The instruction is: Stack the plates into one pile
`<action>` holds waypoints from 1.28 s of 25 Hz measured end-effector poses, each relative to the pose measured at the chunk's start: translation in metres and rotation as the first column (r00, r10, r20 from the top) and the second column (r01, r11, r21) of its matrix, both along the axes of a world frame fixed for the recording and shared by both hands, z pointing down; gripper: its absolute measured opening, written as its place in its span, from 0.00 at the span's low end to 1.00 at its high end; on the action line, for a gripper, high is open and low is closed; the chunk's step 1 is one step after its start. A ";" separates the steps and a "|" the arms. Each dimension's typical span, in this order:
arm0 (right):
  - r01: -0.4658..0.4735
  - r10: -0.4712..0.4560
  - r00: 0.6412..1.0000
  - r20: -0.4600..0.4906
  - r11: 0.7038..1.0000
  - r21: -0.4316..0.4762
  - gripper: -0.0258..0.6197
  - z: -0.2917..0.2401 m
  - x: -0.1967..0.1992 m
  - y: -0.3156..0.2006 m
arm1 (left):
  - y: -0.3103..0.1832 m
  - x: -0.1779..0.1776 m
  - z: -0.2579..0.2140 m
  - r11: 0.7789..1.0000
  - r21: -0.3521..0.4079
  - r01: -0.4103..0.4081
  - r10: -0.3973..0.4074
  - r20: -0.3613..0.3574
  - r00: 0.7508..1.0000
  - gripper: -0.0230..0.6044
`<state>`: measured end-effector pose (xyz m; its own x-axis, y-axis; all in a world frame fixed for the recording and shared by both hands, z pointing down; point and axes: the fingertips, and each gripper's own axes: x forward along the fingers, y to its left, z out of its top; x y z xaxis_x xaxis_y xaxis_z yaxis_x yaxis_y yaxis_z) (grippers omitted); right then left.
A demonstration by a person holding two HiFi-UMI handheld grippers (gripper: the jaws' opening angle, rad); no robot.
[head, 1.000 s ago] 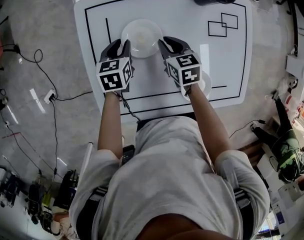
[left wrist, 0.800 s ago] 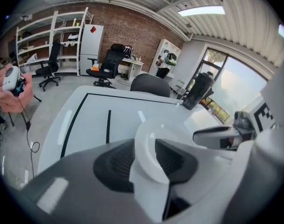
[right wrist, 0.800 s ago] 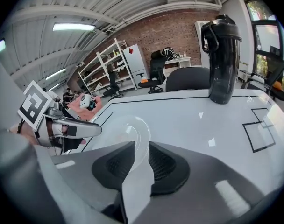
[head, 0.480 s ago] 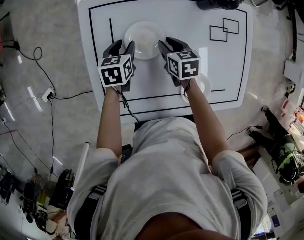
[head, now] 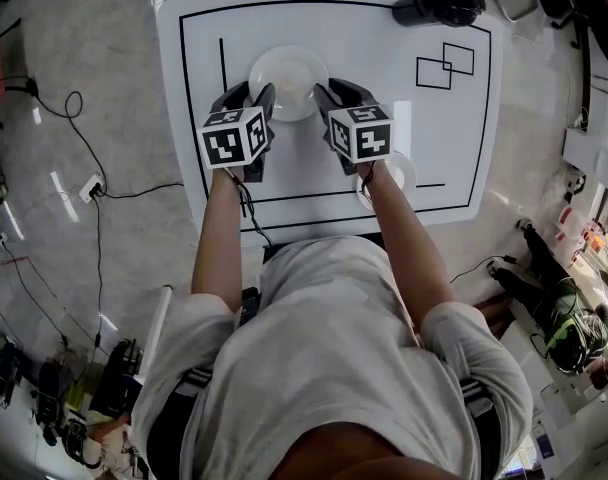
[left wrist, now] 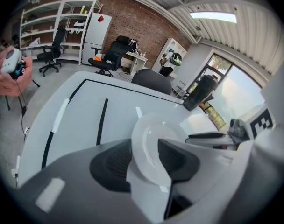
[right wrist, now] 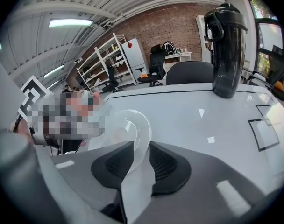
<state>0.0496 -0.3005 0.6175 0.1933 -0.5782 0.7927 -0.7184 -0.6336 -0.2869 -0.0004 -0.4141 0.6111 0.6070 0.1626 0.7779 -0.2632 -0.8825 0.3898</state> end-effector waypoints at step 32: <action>-0.014 0.037 0.988 -0.147 0.988 0.156 0.11 -0.069 -0.024 0.096 | 0.086 -0.045 -0.055 0.988 0.143 0.058 -0.047 -0.082 0.996 0.14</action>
